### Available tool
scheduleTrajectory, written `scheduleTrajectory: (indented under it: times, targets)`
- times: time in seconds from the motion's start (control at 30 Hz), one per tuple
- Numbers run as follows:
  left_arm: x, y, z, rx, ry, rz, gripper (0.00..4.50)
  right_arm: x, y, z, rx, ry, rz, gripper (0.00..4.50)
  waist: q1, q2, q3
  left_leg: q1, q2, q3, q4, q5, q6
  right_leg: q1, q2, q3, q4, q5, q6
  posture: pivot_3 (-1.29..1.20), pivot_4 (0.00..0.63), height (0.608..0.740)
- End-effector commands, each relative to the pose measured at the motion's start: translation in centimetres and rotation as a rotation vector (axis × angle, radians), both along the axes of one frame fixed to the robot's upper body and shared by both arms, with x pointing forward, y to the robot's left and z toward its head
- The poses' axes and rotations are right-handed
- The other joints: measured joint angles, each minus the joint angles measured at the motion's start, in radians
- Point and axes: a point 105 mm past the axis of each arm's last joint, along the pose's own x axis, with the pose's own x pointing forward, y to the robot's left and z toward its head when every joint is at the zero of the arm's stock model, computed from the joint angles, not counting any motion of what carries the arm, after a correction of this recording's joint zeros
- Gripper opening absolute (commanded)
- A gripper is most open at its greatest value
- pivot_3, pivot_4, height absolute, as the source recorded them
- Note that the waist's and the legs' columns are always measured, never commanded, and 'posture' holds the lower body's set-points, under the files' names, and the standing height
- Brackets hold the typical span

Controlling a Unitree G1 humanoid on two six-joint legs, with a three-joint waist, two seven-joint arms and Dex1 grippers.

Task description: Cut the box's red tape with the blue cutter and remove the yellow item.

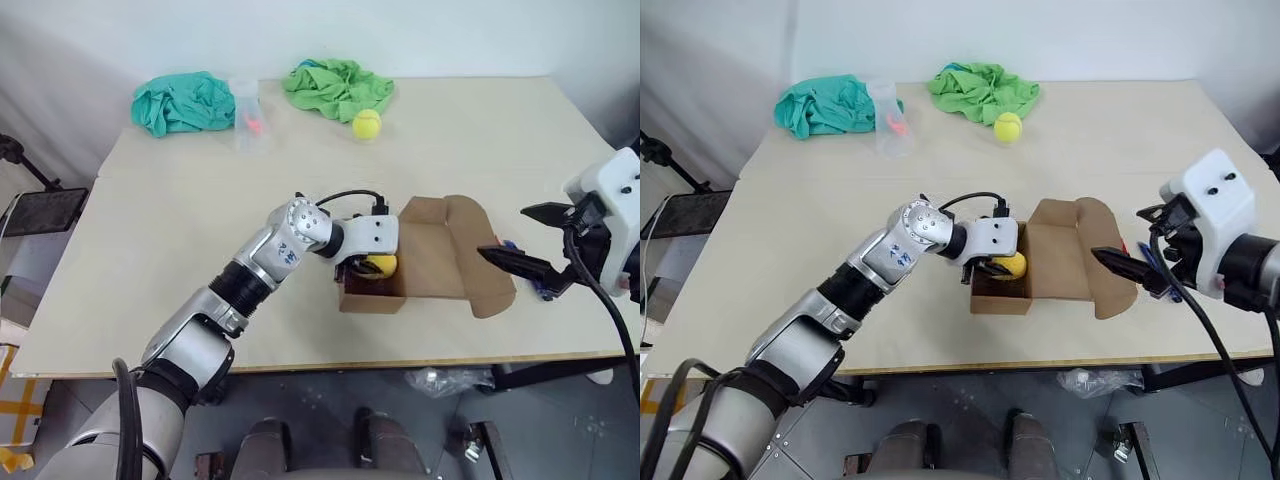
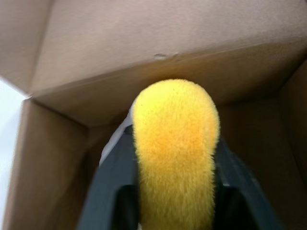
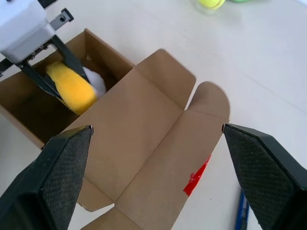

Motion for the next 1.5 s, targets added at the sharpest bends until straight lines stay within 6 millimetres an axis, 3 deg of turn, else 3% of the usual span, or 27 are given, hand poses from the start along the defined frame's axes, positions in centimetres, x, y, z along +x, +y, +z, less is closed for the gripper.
scheduleTrajectory:
  times: [0.03, 0.23, 0.37, 0.43, 0.53, 0.8, 1.0, 1.13, 1.23, 1.33, 1.5]
  targets:
    - [-0.6, -0.4, 3.6, -0.105, -0.039, -0.042, 0.49, -0.5, -0.2, 1.0, -0.003, -0.046, -0.004, 4.50, 0.000, 0.000, 0.000, 0.000, 0.000, 0.000, 0.000, 0.000, 0.000, 0.000, 0.000, 0.000, 0.000, 0.000, 0.000, 0.00, 0.150, 0.740]
    - [-0.7, 0.5, 8.0, -0.340, -0.044, -0.015, 0.19, -0.6, -0.7, 0.8, 0.009, -0.051, 0.013, 4.50, 0.000, 0.000, 0.000, 0.000, 0.000, 0.000, 0.000, 0.000, 0.000, 0.000, 0.000, 0.000, 0.002, 0.000, 0.000, 0.00, 0.150, 0.740]
    - [0.1, 1.7, 9.8, -0.460, -0.049, 0.065, 0.18, -0.5, -1.1, 0.7, 0.072, -0.102, 0.069, 4.50, 0.000, 0.000, 0.000, 0.000, 0.000, 0.000, 0.000, 0.000, 0.000, 0.001, 0.000, 0.000, 0.002, 0.000, 0.001, 0.00, 0.150, 0.740]
    - [1.4, 3.2, 11.1, -0.560, -0.029, 0.184, 0.18, -1.0, -0.5, 0.6, 0.128, -0.143, 0.187, 4.50, 0.000, 0.000, 0.000, 0.000, 0.000, 0.000, 0.000, 0.000, 0.000, 0.001, 0.001, 0.000, 0.003, 0.001, 0.001, 0.00, 0.150, 0.740]
    - [2.4, 5.6, 10.4, -0.564, 0.026, 0.319, 0.18, -1.4, -0.2, 0.0, 0.130, -0.166, 0.304, 4.50, -0.001, 0.000, 0.000, 0.001, 0.000, -0.001, 0.001, 0.001, 0.000, 0.002, 0.002, 0.001, 0.004, 0.001, 0.002, 0.00, 0.150, 0.740]
    - [2.9, 15.0, 5.0, -0.393, -0.015, 0.677, 0.18, 1.0, -0.2, 0.2, 0.141, -0.182, 0.395, 4.50, -0.015, 0.000, 0.000, 0.005, 0.001, 0.000, 0.000, 0.002, -0.003, 0.002, 0.003, 0.004, 0.005, 0.001, 0.002, 0.00, 0.150, 0.740]
    - [2.2, 19.8, 4.4, -0.378, -0.036, 0.865, 2.12, 2.3, -0.2, 0.6, 0.147, -0.183, 0.425, 4.50, -0.002, 0.000, 0.000, 0.004, 0.001, 0.000, 0.000, 0.003, -0.004, 0.002, 0.003, 0.003, 0.005, 0.001, 0.001, 0.00, 0.150, 0.740]
    - [1.6, 20.3, 4.3, -0.374, -0.032, 0.882, 3.41, 3.1, -0.1, 0.5, 0.143, -0.177, 0.440, 4.50, 0.002, 0.000, 0.000, 0.004, 0.001, 0.000, 0.000, 0.003, -0.004, 0.002, 0.002, 0.003, 0.007, 0.001, 0.001, 0.00, 0.150, 0.740]
    - [1.2, 20.3, 5.3, -0.413, -0.040, 0.871, 4.34, 3.4, 0.0, 0.7, 0.142, -0.179, 0.455, 4.50, -0.001, 0.000, 0.000, 0.003, 0.001, 0.000, 0.000, 0.003, -0.004, 0.002, 0.002, 0.003, 0.007, 0.001, 0.002, 0.00, 0.150, 0.740]
    - [1.0, 20.7, 5.3, -0.398, -0.047, 0.870, 4.49, 3.8, -0.1, 0.8, 0.140, -0.178, 0.454, 4.50, -0.003, 0.000, 0.000, 0.003, 0.001, 0.000, 0.000, 0.003, -0.005, 0.002, 0.003, 0.003, 0.007, 0.001, 0.002, 0.00, 0.150, 0.740]
    - [-0.3, 19.2, 7.2, -0.548, -0.137, 0.695, 4.49, 4.1, -1.4, 0.5, 0.133, -0.173, 0.408, 4.50, -0.004, 0.000, 0.000, 0.004, 0.001, 0.001, 0.000, 0.003, -0.005, 0.002, 0.003, 0.003, 0.008, 0.001, 0.001, 0.00, 0.150, 0.740]
